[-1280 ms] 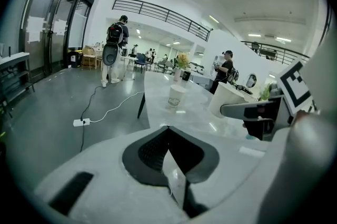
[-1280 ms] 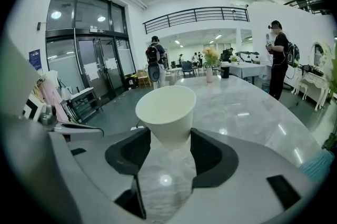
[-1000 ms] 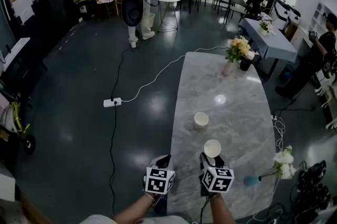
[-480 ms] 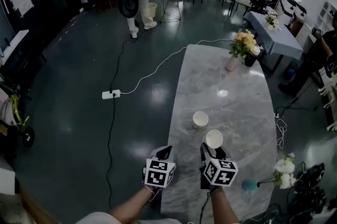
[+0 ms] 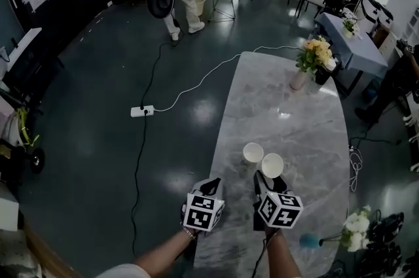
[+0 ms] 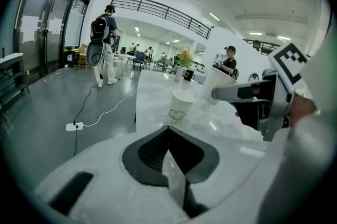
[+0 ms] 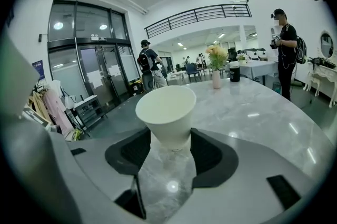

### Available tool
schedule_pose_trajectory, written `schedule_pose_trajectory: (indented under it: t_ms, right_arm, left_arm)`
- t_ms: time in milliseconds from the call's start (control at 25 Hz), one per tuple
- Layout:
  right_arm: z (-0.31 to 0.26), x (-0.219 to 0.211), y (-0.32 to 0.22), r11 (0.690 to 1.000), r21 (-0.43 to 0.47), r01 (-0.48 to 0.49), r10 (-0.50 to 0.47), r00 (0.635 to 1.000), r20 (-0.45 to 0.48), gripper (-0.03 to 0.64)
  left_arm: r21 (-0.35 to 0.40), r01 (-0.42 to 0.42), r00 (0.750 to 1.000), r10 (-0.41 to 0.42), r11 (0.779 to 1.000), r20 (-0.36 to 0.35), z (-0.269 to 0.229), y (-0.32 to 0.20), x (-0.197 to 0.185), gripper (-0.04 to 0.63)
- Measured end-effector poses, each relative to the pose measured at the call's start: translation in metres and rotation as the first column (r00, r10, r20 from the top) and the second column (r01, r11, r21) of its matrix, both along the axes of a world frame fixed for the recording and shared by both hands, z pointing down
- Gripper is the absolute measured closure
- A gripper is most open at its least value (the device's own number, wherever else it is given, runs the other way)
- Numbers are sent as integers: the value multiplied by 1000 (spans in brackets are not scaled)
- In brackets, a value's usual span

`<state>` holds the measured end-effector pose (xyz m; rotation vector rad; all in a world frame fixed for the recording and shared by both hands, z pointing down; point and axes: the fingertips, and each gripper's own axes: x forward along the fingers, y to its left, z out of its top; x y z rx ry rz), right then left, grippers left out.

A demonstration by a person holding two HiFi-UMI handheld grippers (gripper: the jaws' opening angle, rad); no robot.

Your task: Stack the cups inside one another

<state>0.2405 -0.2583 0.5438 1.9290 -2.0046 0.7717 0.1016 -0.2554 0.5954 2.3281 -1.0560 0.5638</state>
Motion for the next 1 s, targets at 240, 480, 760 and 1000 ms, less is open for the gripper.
schedule_pose_trajectory:
  t_ms: [240, 480, 760, 1000]
  right_arm:
    - [1, -6, -15, 999, 10, 39, -38, 999, -5, 396]
    - [2, -9, -26, 999, 16, 52, -52, 999, -1, 396]
    - [-2, -14, -44, 996, 25, 86, -86, 996, -16, 396]
    - [5, -19, -50, 994, 12, 105, -105, 994, -23, 395]
  left_arm:
    - [-3, -16, 1000, 16, 1000, 10, 6, -8, 12, 597]
    - [-8, 7, 1000, -7, 1000, 3, 11, -14, 16, 597]
    - [-12, 38, 999, -38, 999, 8, 22, -18, 14, 597]
    - [-25, 48, 999, -48, 999, 13, 26, -18, 12, 597]
